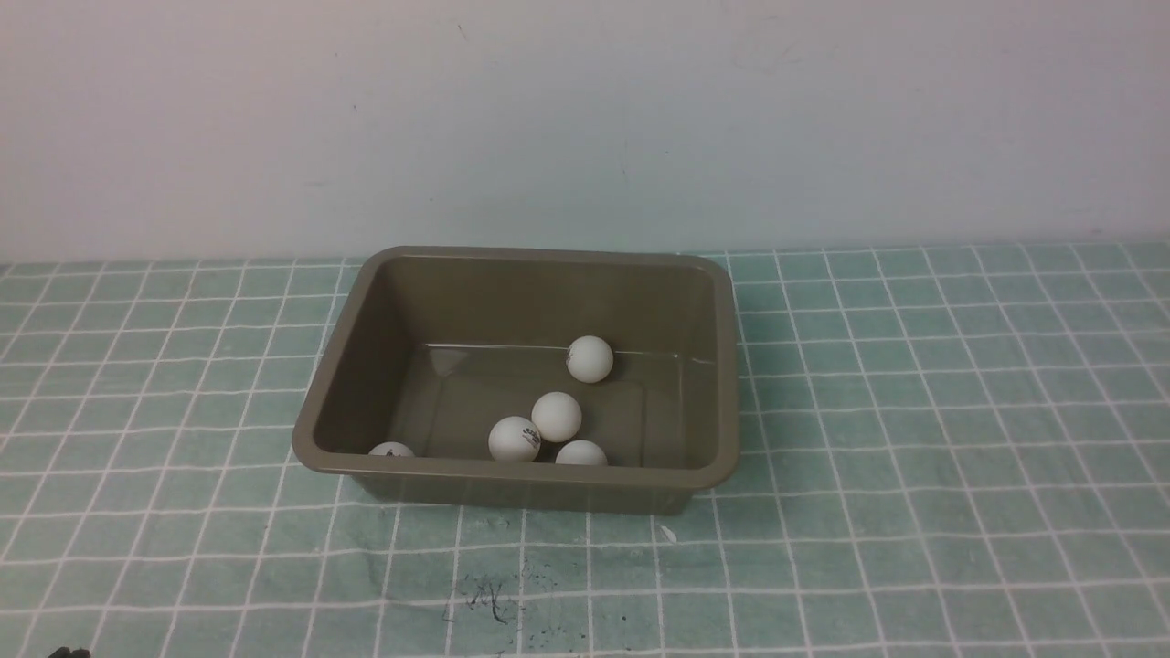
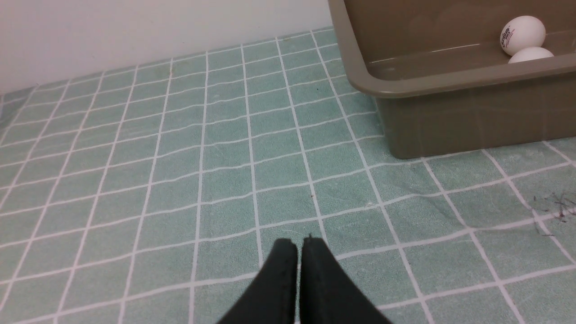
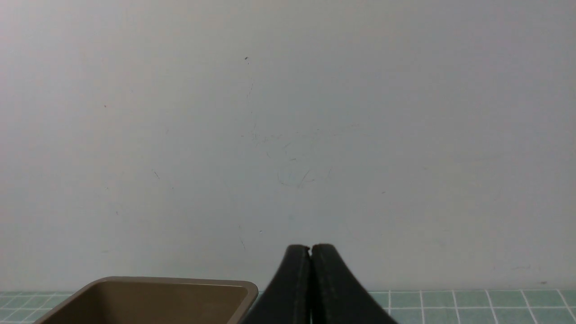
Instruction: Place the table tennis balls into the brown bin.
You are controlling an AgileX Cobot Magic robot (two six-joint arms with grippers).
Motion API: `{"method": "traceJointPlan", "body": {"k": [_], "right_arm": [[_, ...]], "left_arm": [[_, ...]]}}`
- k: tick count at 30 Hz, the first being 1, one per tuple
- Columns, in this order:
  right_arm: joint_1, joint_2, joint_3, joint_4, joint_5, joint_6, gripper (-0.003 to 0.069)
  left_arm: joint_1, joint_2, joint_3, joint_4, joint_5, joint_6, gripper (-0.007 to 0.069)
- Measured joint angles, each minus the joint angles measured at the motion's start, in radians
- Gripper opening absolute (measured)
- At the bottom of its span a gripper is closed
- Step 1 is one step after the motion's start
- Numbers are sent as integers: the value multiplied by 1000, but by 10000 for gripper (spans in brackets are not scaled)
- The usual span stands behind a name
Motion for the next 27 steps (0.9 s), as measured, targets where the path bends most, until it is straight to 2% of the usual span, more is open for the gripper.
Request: {"method": "traceJointPlan", "body": {"k": [3, 5, 6, 8, 10, 11, 12, 14, 17, 21, 27], "right_arm": [[0, 0, 0, 12, 0, 0, -15], [0, 0, 0, 62, -5, -30, -15], [0, 0, 14, 160, -35, -116, -15], [0, 0, 29, 233, -60, -183, -15], [0, 0, 60, 378, -112, -373, -15], [0, 0, 63, 389, -116, -388, -15], [0, 0, 79, 468, -141, -490, -15], [0, 0, 97, 535, -173, -574, -15], [0, 0, 122, 562, -190, -633, -15], [-23, 0, 186, 527, -192, -662, -15], [-252, 0, 350, 474, -163, -666, -15]], "left_arm": [[0, 0, 0, 0, 0, 0, -5], [0, 0, 0, 0, 0, 0, -5], [0, 0, 0, 0, 0, 0, -5], [0, 0, 0, 0, 0, 0, -5], [0, 0, 0, 0, 0, 0, -5], [0, 0, 0, 0, 0, 0, -5], [0, 0, 0, 0, 0, 0, -5], [0, 0, 0, 0, 0, 0, -5], [0, 0, 0, 0, 0, 0, -5], [0, 0, 0, 0, 1, 0, -5], [0, 0, 0, 0, 1, 0, -5]]}}
